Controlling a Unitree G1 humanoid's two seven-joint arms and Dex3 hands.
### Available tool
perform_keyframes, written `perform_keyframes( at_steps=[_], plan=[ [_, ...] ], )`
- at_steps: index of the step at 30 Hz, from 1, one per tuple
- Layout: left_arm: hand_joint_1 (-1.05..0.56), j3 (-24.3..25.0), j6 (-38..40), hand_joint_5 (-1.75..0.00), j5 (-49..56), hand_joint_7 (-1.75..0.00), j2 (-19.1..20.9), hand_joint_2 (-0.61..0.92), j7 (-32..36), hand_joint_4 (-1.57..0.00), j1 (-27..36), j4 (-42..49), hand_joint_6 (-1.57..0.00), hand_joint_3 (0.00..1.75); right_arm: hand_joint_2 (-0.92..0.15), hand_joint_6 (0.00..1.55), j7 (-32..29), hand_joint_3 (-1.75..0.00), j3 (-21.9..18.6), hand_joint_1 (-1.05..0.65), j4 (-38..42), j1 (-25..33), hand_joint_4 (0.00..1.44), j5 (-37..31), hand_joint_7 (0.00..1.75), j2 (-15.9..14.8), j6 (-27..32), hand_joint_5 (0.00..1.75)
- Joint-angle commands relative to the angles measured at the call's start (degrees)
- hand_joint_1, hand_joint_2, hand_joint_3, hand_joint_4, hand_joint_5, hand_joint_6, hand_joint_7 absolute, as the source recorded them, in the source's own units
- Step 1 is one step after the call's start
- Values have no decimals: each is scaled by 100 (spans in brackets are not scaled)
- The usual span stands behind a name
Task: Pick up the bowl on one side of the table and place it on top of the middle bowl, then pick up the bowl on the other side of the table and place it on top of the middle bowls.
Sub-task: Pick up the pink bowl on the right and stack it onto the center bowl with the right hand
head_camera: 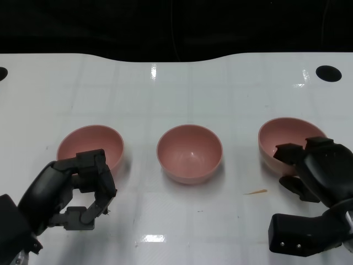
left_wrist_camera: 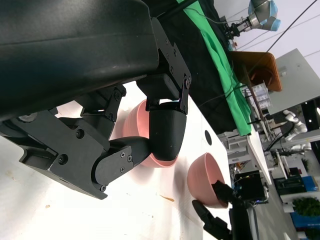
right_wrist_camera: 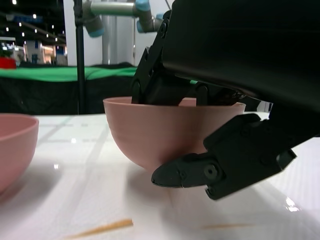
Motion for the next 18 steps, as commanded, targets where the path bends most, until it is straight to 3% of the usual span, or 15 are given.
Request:
perform_keyframes(
  at_steps=[1, 8, 13, 18],
  plan=[
    [-19, 28, -16, -175, 12, -155, 64, 47, 18, -75, 14, -21, -70, 103, -50, 73, -70, -104, -136, -14, -54, -82, 95, 153, 174, -115, 9, 175],
    [-17, 17, 60, -175, -6, -156, 59, 46, 17, -76, 44, -103, -70, 102, -47, 75, 48, -105, -216, -15, -550, -48, 98, 250, 174, -125, 8, 175],
    [-17, 23, 76, -175, -29, -157, 58, 45, -4, -75, 39, -98, -69, 103, -43, 80, 174, -113, -254, -16, -947, -32, 99, 266, 164, -105, -21, 175],
    [-17, 18, 73, -175, -11, -157, 55, 45, 5, -75, 44, -114, -69, 103, -33, 76, 434, -130, -296, -17, -1561, -80, 98, 420, 174, 8, -155, 175]
  ],
)
